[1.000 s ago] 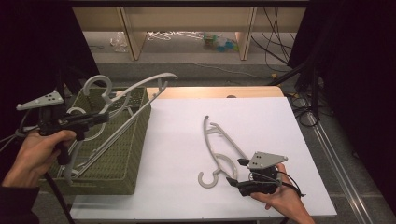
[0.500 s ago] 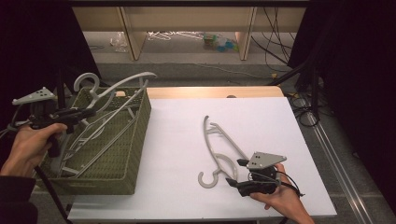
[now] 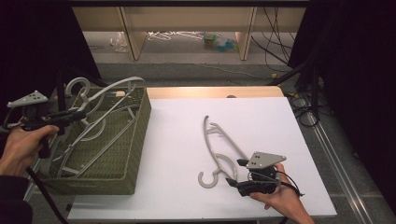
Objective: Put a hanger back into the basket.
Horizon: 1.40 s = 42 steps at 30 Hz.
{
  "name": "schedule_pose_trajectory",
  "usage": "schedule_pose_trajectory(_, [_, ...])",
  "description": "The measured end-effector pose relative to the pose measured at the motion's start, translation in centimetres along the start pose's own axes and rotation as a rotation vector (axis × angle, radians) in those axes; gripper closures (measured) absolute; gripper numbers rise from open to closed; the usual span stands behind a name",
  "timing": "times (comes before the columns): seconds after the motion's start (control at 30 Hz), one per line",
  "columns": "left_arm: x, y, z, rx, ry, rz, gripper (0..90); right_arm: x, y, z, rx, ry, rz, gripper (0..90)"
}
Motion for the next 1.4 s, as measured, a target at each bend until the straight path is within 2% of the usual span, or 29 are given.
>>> schedule_pose_trajectory(0.2, [-0.6,-0.3,-0.6,-0.001,-0.019,-0.019,78.9,0.0,-0.1,0.0,0.002,0.005,-0.002,27.1])
schedule_pose_trajectory(0.3, [-1.3,-0.5,-0.9,0.012,-0.029,-0.054,78.9,0.0,0.0,0.0,0.003,0.000,-0.003,27.1])
schedule_pose_trajectory(0.43, [-2.2,-0.7,-1.4,0.012,-0.020,-0.073,78.9,0.0,0.0,0.0,0.002,0.000,-0.003,27.1])
schedule_pose_trajectory(0.63, [-3.3,-2.0,-1.6,0.013,-0.013,-0.135,78.8,0.0,-0.1,0.0,0.001,0.005,-0.002,27.1])
schedule_pose_trajectory(0.7, [-3.9,-2.6,-1.6,0.015,-0.029,-0.179,78.8,0.0,-0.1,0.0,0.002,0.003,-0.007,27.1])
schedule_pose_trajectory(0.77, [-4.3,-3.1,-1.6,0.013,-0.028,-0.202,78.7,0.0,-0.1,0.0,0.001,0.008,-0.003,27.1])
schedule_pose_trajectory(0.87, [-4.8,-3.6,-1.7,0.027,-0.013,-0.217,78.4,0.0,-0.1,0.0,0.002,0.002,-0.006,27.1])
schedule_pose_trajectory(1.0, [-5.3,-4.2,-1.8,0.026,0.031,-0.196,78.1,0.1,0.0,0.1,0.000,0.007,0.001,27.1])
schedule_pose_trajectory(1.1, [-5.6,-4.0,-2.2,0.035,0.038,-0.199,77.3,0.0,0.0,0.1,0.000,0.007,0.000,27.1])
schedule_pose_trajectory(1.13, [-5.8,-4.0,-2.4,0.056,0.046,-0.199,76.9,0.0,0.0,0.1,0.000,0.007,-0.001,27.1])
schedule_pose_trajectory(1.2, [-6.4,-4.0,-2.6,0.062,0.046,-0.231,76.1,0.0,0.1,0.1,0.001,0.009,-0.001,27.1])
schedule_pose_trajectory(1.3, [-7.1,-4.4,-2.8,0.076,0.062,-0.237,75.3,0.0,0.1,0.2,-0.005,0.000,0.000,27.1])
schedule_pose_trajectory(1.4, [-7.5,-4.4,-3.2,0.096,0.055,-0.249,75.1,0.0,0.1,0.2,-0.005,0.002,-0.003,27.1])
Point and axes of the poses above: each handheld gripper's, and its own axes: y roughly backward along the jaws, x roughly out of its top, z roughly to its right, the point moved 7 cm from there along -y, roughly forward along the jaws, and after that the axes turned 5 degrees about -x, right-handed, at the moved point
